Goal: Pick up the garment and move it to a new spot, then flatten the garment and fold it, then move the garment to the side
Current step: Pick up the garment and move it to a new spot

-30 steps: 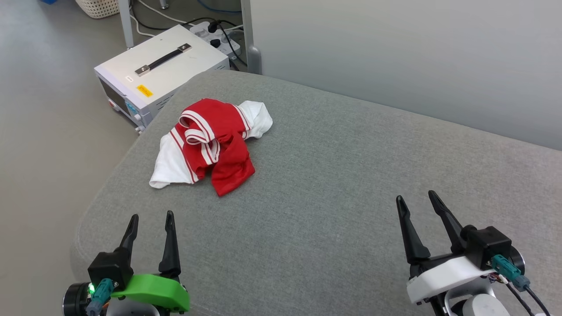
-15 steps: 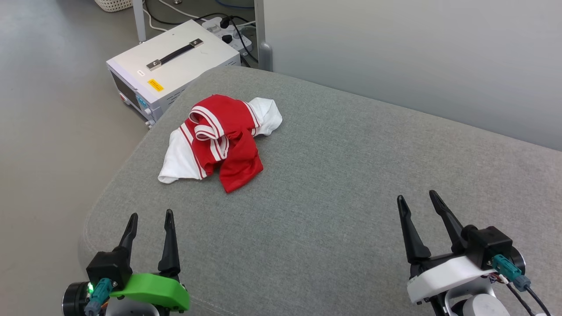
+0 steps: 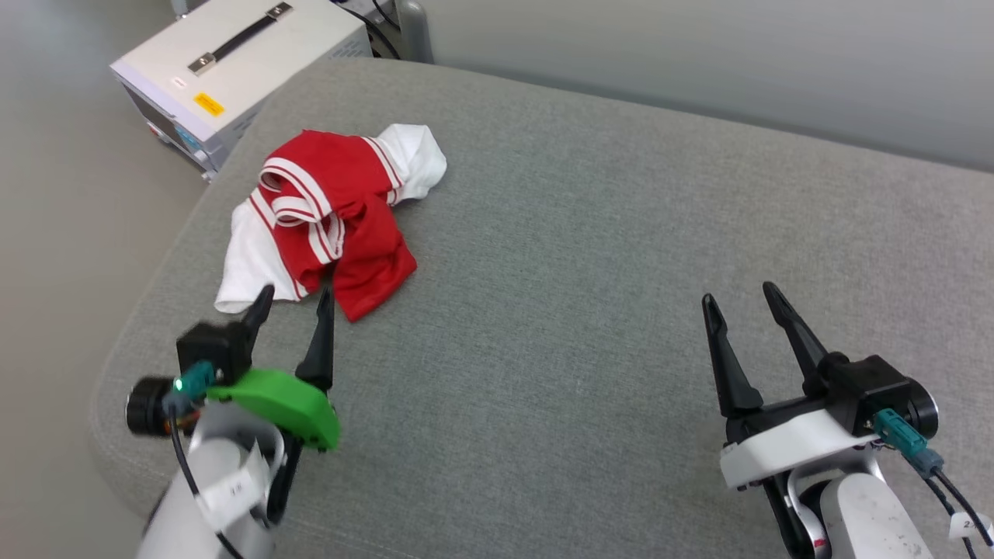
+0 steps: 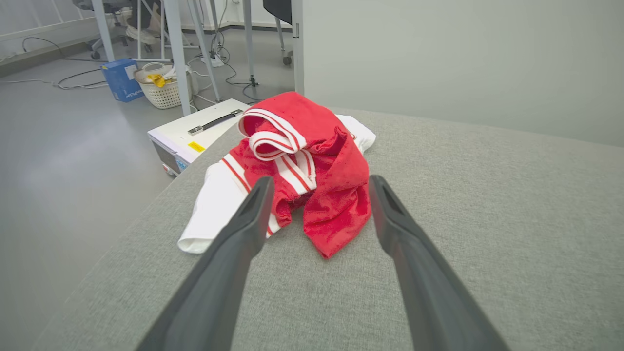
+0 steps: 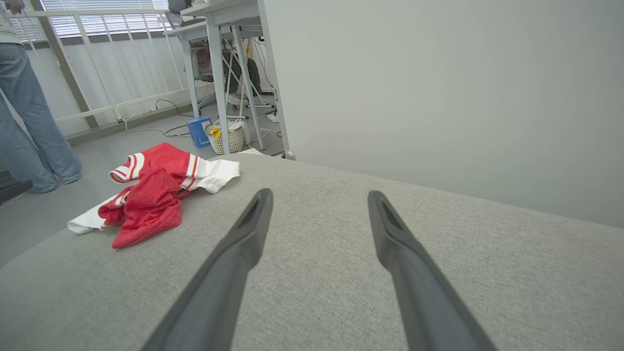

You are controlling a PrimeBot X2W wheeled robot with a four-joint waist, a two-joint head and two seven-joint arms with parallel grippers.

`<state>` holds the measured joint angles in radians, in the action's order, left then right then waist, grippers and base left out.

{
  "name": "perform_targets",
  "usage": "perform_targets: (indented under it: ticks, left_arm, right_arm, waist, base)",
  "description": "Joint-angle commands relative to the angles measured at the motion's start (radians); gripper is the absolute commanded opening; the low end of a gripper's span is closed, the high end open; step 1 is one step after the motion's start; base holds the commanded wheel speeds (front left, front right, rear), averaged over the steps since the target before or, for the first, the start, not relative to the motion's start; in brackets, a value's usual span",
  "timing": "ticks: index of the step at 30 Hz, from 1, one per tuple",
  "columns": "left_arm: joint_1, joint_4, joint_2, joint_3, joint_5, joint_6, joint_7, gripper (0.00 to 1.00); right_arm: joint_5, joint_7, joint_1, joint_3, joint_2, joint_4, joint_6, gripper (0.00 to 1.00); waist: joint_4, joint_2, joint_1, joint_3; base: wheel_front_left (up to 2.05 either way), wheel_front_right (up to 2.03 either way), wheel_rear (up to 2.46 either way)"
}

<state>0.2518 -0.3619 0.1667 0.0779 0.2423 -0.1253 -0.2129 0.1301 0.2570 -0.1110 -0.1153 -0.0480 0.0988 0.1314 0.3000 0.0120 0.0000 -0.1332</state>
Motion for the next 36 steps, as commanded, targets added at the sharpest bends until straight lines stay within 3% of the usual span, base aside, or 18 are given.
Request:
perform_targets:
  ticks: [1, 10, 14, 21, 29, 30, 31, 32, 36]
  left_arm:
    - [0.077, -0.020, 0.041, 0.036, 0.037, -0.005, 0.036, 1.00]
    - [0.423, -0.113, 0.322, 0.268, 0.379, -0.005, 0.460, 1.00]
    - [0.515, -0.130, 0.428, 0.327, 0.463, -0.005, 0.631, 1.00]
    - [0.589, -0.184, 0.503, 0.396, 0.549, -0.005, 0.813, 1.00]
    - [0.585, -0.246, 0.504, 0.426, 0.609, -0.005, 0.851, 1.00]
    - [0.580, -0.248, 0.501, 0.429, 0.621, -0.005, 0.849, 0.94]
    - [0.576, -0.249, 0.498, 0.431, 0.631, -0.005, 0.844, 0.11]
    - [0.570, -0.247, 0.497, 0.433, 0.641, -0.005, 0.833, 0.00]
    - [0.552, -0.248, 0.504, 0.435, 0.651, -0.005, 0.758, 0.00]
  right_arm:
    - [-0.016, 0.005, -0.026, 0.002, -0.002, -0.007, -0.001, 1.00]
    - [-0.022, 0.005, -0.100, 0.000, -0.002, -0.030, -0.001, 1.00]
    - [-0.015, 0.005, -0.122, -0.007, -0.002, -0.039, -0.001, 1.00]
    - [-0.003, 0.005, -0.148, -0.018, -0.002, -0.047, -0.001, 1.00]
    - [-0.004, 0.005, -0.171, -0.020, -0.002, -0.047, -0.001, 1.00]
    - [-0.004, 0.005, -0.173, -0.020, -0.002, -0.046, -0.001, 1.00]
    - [-0.004, 0.005, -0.174, -0.021, -0.002, -0.044, -0.001, 1.00]
    - [-0.003, 0.005, -0.173, -0.021, -0.002, -0.042, -0.001, 1.00]
    - [-0.006, 0.005, -0.162, -0.022, -0.002, -0.032, -0.001, 1.00]
  waist:
    - [-0.083, -0.0120, 0.0000, -0.110]
    - [-0.188, -0.0120, 0.0000, -0.259]
    - [-0.222, -0.0120, 0.0000, -0.307]
    - [-0.256, -0.0120, 0.0000, -0.360]
    - [-0.265, -0.0120, 0.0000, -0.389]
    - [-0.266, -0.0120, 0.0000, -0.388]
    - [-0.266, -0.0120, 0.0000, -0.385]
    - [-0.267, -0.0120, 0.0000, -0.379]
    - [-0.267, -0.0120, 0.0000, -0.341]
  base:
    - [0.00, 0.00, 0.00]
    - [0.00, 0.00, 0.00]
    - [0.00, 0.00, 0.00]
    - [0.00, 0.00, 0.00]
    - [0.00, 0.00, 0.00]
    - [0.00, 0.00, 0.00]
    - [0.00, 0.00, 0.00]
    - [0.00, 0.00, 0.00]
    - [0.00, 0.00, 0.00]
